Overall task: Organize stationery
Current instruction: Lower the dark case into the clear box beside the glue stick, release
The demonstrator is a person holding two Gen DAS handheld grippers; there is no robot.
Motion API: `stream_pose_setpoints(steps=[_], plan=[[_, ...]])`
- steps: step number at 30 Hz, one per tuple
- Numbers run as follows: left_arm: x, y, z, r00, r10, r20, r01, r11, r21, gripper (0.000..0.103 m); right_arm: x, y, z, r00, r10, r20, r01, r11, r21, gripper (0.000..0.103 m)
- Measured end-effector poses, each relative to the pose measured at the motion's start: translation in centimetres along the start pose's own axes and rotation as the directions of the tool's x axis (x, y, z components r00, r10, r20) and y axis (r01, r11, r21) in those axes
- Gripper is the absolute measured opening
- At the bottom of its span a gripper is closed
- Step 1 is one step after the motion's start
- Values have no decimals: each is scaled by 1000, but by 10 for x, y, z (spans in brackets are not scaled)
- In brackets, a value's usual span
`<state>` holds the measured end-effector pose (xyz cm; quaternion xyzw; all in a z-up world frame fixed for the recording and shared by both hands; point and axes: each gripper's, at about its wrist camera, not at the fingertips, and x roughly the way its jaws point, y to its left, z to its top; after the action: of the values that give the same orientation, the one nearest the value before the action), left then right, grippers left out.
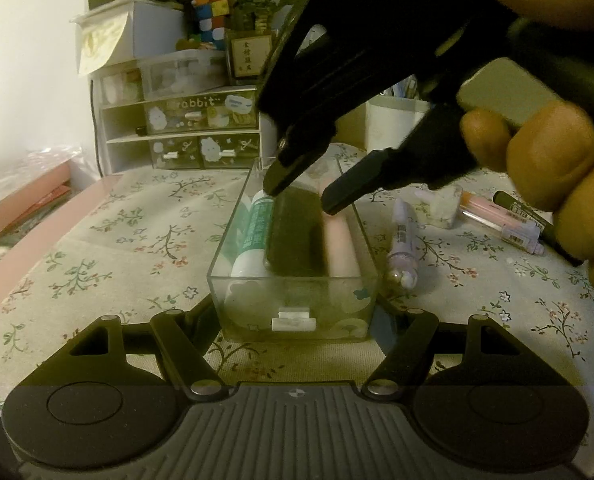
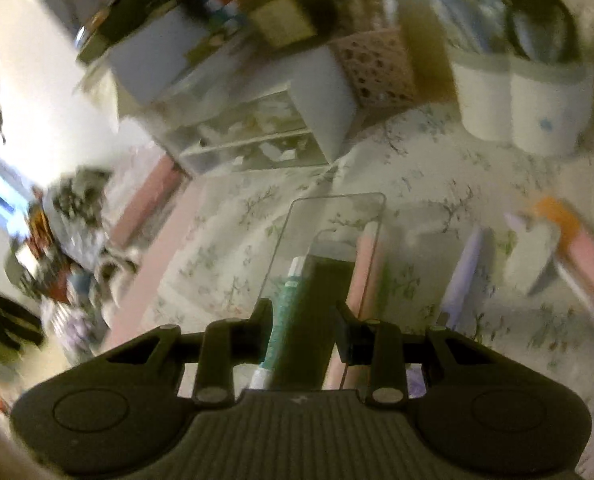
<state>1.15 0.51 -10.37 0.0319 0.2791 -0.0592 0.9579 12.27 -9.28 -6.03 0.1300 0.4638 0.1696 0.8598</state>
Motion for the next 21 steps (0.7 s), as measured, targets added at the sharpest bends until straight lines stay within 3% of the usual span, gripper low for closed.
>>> stream_pose_setpoints(steps=[3, 7, 13, 16, 20, 21], plan=[[0, 0, 0, 1000, 0, -1, 0, 1000, 1, 73, 9, 10, -2, 999, -31, -12, 30, 995, -94, 32], [-1, -1, -1, 1000, 0, -1, 0, 1000, 0, 73, 8, 13, 4, 997, -58, -51, 53, 995, -83, 25], [-1, -1, 0, 1000, -2, -2, 2, 1000, 0, 73, 8, 35, 4, 982, -190, 6, 186, 953, -237, 26], [-1, 0, 0, 1000, -1, -2, 1, 1000, 0, 73, 8, 42, 7, 988, -153, -7, 145, 952, -269, 28], [-1, -1, 0, 1000, -5, -3, 5, 1000, 1, 73, 22, 51, 2, 972, -233, -18, 209, 903, -376, 32], [-1, -1, 0, 1000, -8, -2, 8, 1000, 3, 73, 21, 48, 2, 976, -217, -22, 195, 912, -361, 31]])
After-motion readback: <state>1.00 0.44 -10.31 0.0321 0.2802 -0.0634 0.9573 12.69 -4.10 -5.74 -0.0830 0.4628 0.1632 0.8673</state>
